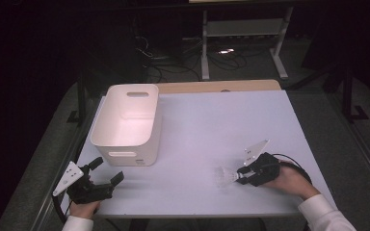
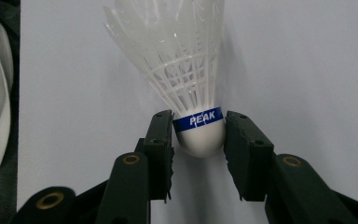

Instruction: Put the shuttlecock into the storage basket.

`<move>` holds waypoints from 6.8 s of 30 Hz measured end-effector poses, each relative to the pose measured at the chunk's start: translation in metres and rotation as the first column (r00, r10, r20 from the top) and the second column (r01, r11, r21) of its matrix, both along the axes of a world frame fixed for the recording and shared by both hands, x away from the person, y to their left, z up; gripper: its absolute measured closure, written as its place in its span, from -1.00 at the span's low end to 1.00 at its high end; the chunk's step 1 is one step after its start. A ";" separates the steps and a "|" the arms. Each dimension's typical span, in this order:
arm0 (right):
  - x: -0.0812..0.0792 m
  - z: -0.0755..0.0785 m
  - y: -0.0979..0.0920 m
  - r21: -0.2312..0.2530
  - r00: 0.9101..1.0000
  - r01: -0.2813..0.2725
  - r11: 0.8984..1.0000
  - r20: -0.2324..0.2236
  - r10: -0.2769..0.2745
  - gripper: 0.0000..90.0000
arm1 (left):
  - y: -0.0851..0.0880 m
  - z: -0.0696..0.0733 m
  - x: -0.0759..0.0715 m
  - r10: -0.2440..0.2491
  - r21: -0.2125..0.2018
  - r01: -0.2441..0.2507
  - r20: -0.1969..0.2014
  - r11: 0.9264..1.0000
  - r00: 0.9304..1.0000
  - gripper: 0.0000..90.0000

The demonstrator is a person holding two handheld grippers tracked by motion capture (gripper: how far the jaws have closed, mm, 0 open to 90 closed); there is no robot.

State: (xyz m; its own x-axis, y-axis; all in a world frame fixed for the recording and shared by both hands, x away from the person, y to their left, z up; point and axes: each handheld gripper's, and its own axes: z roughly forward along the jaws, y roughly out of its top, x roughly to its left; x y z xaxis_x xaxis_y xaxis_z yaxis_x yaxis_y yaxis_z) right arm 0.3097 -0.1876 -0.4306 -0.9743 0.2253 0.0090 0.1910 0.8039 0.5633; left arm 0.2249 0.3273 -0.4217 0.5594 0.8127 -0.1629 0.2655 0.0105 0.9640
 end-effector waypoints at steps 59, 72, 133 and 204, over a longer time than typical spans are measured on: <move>0.002 0.037 0.025 0.183 0.995 0.052 0.982 0.070 -0.065 0.43 | 0.002 0.000 0.001 -0.011 0.003 0.011 -0.007 1.000 1.000 -1.00; 0.006 0.046 0.039 0.228 0.995 0.041 0.973 0.076 -0.059 0.43 | 0.002 0.000 0.001 -0.014 0.000 0.014 -0.007 1.000 1.000 -1.00; 0.027 0.090 0.075 0.270 0.996 0.052 0.962 0.053 -0.069 0.43 | 0.001 0.000 0.001 -0.022 -0.010 0.022 -0.002 1.000 1.000 -1.00; 0.071 0.166 0.149 0.312 0.989 -0.059 0.948 0.147 0.013 0.43 | 0.001 0.001 0.001 -0.039 -0.016 0.039 -0.002 0.999 0.999 -1.00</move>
State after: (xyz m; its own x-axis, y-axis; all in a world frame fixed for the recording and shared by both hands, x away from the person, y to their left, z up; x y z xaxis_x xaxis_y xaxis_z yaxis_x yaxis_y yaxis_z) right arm 0.3805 -0.0386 -0.2645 -0.9780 0.1983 -0.0648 0.0654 0.5862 0.8075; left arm 0.2255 0.3279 -0.4210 0.5906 0.7872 -0.1775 0.2686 0.0156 0.9631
